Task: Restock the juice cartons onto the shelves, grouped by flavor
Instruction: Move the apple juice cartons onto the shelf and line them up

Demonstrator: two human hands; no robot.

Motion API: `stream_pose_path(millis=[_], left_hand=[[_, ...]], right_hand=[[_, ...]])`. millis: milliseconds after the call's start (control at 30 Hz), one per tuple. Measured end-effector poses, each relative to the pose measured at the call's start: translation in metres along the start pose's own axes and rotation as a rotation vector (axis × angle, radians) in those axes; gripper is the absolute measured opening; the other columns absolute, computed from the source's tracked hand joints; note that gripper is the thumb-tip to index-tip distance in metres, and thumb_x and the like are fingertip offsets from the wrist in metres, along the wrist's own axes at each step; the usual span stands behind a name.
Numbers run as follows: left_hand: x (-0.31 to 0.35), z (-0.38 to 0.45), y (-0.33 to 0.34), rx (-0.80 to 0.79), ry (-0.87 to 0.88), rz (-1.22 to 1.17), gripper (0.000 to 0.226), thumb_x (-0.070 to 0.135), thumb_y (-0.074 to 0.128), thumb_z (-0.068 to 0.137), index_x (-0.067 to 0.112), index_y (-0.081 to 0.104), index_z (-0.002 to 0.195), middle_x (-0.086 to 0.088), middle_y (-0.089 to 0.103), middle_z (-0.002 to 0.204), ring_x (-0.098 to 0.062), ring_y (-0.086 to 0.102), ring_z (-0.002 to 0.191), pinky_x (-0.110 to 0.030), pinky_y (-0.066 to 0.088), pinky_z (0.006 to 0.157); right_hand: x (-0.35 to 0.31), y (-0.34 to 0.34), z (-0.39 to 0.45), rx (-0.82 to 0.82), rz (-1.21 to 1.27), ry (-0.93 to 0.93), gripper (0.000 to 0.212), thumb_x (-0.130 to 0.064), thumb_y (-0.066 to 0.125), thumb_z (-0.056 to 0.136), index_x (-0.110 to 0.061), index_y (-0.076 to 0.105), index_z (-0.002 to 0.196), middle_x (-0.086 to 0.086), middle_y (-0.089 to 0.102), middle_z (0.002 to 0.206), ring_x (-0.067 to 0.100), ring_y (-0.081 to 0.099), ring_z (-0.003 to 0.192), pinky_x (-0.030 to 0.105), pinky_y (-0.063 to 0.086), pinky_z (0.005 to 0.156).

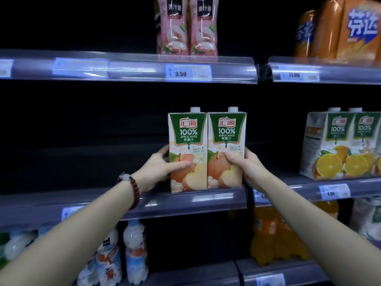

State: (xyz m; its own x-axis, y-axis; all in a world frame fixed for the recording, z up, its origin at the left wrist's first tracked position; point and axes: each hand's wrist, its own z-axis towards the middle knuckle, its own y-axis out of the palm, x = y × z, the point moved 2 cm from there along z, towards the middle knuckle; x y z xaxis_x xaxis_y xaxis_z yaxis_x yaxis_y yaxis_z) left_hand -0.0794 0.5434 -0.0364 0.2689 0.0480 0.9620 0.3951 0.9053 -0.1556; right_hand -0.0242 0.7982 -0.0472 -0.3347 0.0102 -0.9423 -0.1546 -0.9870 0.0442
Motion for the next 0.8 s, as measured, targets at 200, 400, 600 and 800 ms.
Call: stream_pose_path(millis=[200,400,600,800], left_hand=[[0.002,-0.015,0.005,0.207,0.108,0.317,0.059,0.053,0.078,0.067,0.031,0.058,0.118,0.017,0.068,0.097,0.006,0.064,0.081,-0.008,0.051,0.060],[0.009,-0.032,-0.006,0.292,0.170,0.522,0.044,0.033,0.079,0.076,0.018,0.065,0.115,0.008,0.068,0.093,-0.002,0.062,0.082,-0.012,0.047,0.064],[0.011,-0.056,-0.042,0.288,0.185,0.590,0.008,0.021,0.076,0.079,0.022,0.072,0.085,0.011,0.070,0.077,-0.002,0.064,0.077,-0.011,0.048,0.069],[0.014,-0.092,-0.090,0.270,0.182,0.576,0.006,0.021,0.075,0.078,0.024,0.073,0.083,0.011,0.071,0.076,-0.002,0.065,0.075,-0.007,0.046,0.055]], right_hand=[[-0.020,0.015,-0.025,0.382,-0.649,-0.030,0.053,-0.049,0.067,0.082,-0.010,0.061,0.117,0.010,0.066,0.116,0.028,0.060,0.108,0.042,0.050,0.093],[-0.034,0.044,-0.049,0.586,-0.979,-0.095,0.044,-0.032,0.070,0.083,-0.003,0.053,0.111,0.016,0.059,0.112,0.033,0.056,0.105,0.033,0.044,0.078],[-0.025,0.084,-0.077,0.490,-1.014,-0.271,0.044,-0.008,0.066,0.080,-0.010,0.051,0.121,0.010,0.052,0.121,0.030,0.052,0.110,0.035,0.046,0.088],[-0.028,0.153,-0.089,0.205,-0.953,-0.216,0.022,-0.019,0.070,0.081,-0.017,0.062,0.101,0.001,0.067,0.092,0.019,0.062,0.083,0.033,0.050,0.078]])
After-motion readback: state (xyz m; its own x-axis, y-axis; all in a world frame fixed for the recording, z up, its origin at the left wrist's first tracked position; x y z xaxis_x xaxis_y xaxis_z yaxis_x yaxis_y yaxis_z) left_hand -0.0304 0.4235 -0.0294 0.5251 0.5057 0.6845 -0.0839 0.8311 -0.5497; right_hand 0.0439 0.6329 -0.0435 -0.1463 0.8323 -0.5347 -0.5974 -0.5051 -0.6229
